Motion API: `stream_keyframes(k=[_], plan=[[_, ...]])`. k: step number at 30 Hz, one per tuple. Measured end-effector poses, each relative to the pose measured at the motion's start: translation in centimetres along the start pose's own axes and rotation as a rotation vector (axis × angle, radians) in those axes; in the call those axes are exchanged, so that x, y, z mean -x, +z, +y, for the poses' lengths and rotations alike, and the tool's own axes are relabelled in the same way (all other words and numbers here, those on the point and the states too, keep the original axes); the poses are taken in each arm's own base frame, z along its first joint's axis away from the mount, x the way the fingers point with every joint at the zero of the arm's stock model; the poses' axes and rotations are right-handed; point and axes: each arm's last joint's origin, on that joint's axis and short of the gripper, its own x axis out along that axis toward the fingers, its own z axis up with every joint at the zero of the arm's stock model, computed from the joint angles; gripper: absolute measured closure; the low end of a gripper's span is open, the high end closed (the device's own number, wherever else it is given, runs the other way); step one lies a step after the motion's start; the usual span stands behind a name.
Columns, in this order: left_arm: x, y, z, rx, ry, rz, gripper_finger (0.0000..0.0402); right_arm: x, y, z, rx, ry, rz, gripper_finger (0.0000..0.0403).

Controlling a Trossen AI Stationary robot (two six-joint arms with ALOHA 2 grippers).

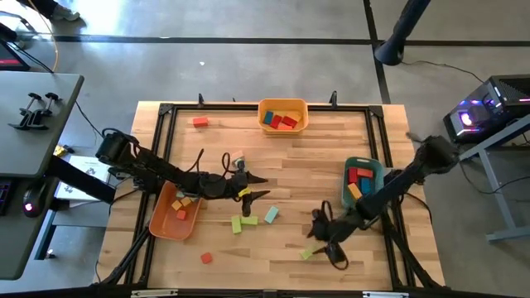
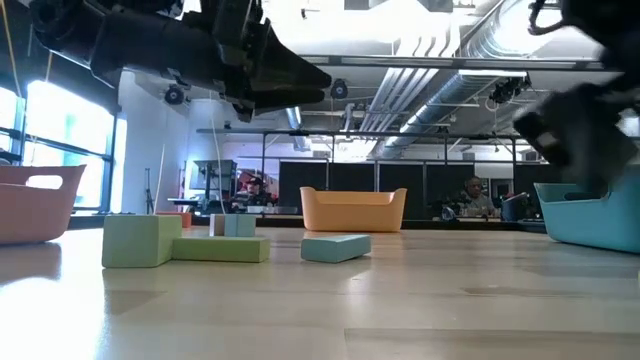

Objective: Sort blocks by size
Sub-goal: Put the green thin rectangular block into the yellow bin

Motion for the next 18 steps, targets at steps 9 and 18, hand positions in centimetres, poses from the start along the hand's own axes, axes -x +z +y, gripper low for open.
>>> stream_keyframes(k=[9, 18], plan=[[-0.2, 0.1, 0.4, 0.02, 0.011, -0.009, 0.0236, -3.9, -1.9, 0.5, 0.091, 0.005, -0.008, 0.0142], [-0.2, 0.1, 0.5, 0.023, 0.007, -0.008, 0.0236, -4.9, -3.7, 0.7, 0.119, -0.101, 0.014, 0.0154]])
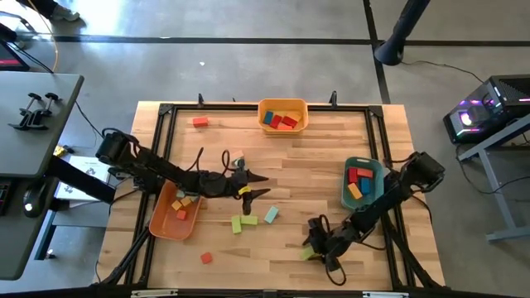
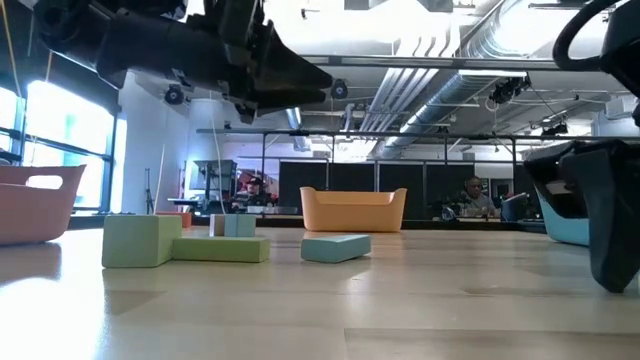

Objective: Sort blocks by size
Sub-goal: Put the green thin rectangular block into the yellow bin

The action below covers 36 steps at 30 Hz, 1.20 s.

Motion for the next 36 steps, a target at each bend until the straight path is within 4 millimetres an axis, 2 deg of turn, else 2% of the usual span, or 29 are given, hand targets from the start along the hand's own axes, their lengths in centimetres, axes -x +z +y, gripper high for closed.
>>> stream_keyframes(k=[4, 8, 11, 16, 25, 31, 36], plan=[[-0.1, 0.0, 0.4, 0.002, 0.013, -0.001, 0.0236, 0.4, -2.0, -0.4, -0.139, -0.019, 0.004, 0.02], [-0.2, 0.1, 0.4, 0.003, 0.015, -0.002, 0.0236, 1.0, -3.5, -0.4, -0.249, -0.054, -0.042, 0.0267], [-0.1, 0.0, 0.3, 0.001, 0.01, -0.001, 0.0236, 1.2, -3.7, -0.6, -0.286, -0.078, -0.074, 0.0276], [0.1, 0.0, -0.1, -0.081, -0.004, -0.002, 0.0236, 2.3, -2.5, -2.2, -0.271, -0.098, -0.086, 0.0276], [-0.2, 0.6, -0.7, -0.255, -0.057, -0.016, 0.0236, 6.4, -0.3, -7.9, -0.153, -0.341, -0.055, 0.0276], [-0.2, 1.3, -2.0, -0.53, -0.17, -0.067, 0.0236, 8.8, 2.2, -11.5, -0.178, -0.415, -0.231, 0.0276], [-0.4, 2.0, -2.7, -0.727, -0.189, -0.111, 0.0229, 9.5, 3.9, -13.5, -0.255, -0.255, -0.415, 0.0276]])
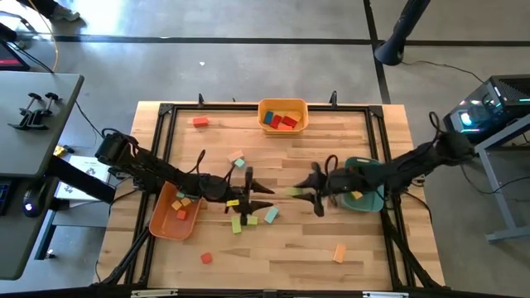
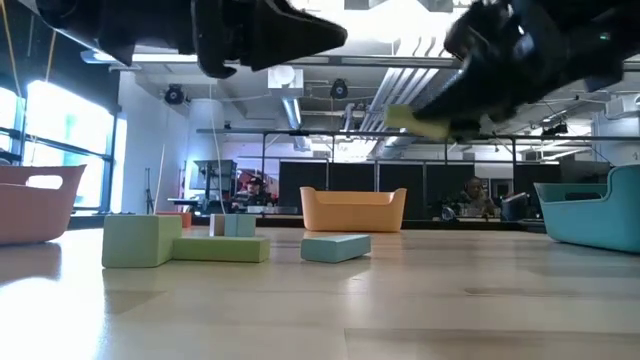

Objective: Sort blocks by size
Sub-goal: Put the green thin rectangular block into the yellow bin

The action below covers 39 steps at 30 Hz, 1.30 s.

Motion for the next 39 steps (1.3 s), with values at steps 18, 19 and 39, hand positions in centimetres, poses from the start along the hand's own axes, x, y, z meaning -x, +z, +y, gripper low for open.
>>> stream_keyframes(k=[18, 19, 39], plan=[[-2.4, -2.7, -0.2, -0.289, -0.001, 0.161, 0.0147, -2.8, 1.2, -2.7, -0.166, 0.137, -0.14, 0.0276], [-2.9, -2.9, -0.3, -0.302, 0.021, 0.172, 0.0147, -3.1, 1.0, -2.8, -0.168, 0.132, -0.126, 0.0276], [-7.2, -4.7, -2.5, -0.308, 0.046, 0.229, 0.0185, -4.1, -0.3, -2.6, -0.242, 0.241, -0.023, 0.0265]])
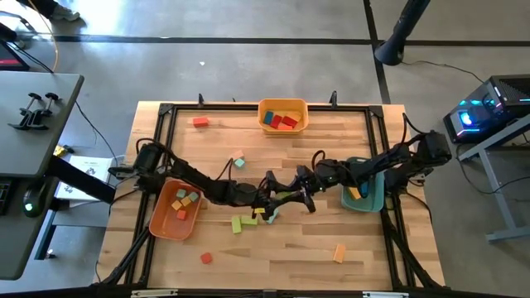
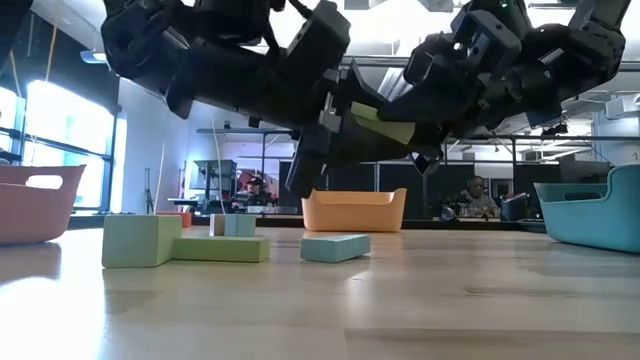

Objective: Sort blocks by size
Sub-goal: Put the green thin rectangular block into the yellow bin

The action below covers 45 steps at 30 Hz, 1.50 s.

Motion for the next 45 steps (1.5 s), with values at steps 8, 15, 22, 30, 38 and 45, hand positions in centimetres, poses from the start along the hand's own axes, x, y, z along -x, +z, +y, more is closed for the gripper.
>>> stream_keyframes(k=[8, 15, 22, 30, 38, 45], plan=[[0.2, 0.4, -0.3, 0.126, -0.031, -0.037, 0.0248, 0.0, 0.0, 0.0, -0.006, 0.015, 0.009, 0.0267], [0.2, 0.4, -0.3, 0.173, -0.038, -0.037, 0.0309, 0.0, 0.0, 0.0, -0.017, 0.014, 0.006, 0.0258], [0.2, 0.3, -0.6, 0.254, -0.06, -0.022, 0.0372, 0.2, 0.4, -0.1, -0.031, 0.013, -0.012, 0.0208], [1.0, 0.1, 0.1, 0.458, 0.118, 0.238, 0.0372, 3.6, 3.3, 1.6, -0.004, 0.036, -0.069, 0.0198], [0.4, -6.5, 7.6, 0.697, 0.213, 0.564, 0.0372, 7.0, 4.0, 3.2, 0.161, -0.317, -0.11, 0.0197], [-2.0, -12.3, 17.7, 0.832, 0.119, 0.664, 0.0371, 7.2, 3.2, 2.8, 0.189, -0.509, -0.066, 0.0197]])
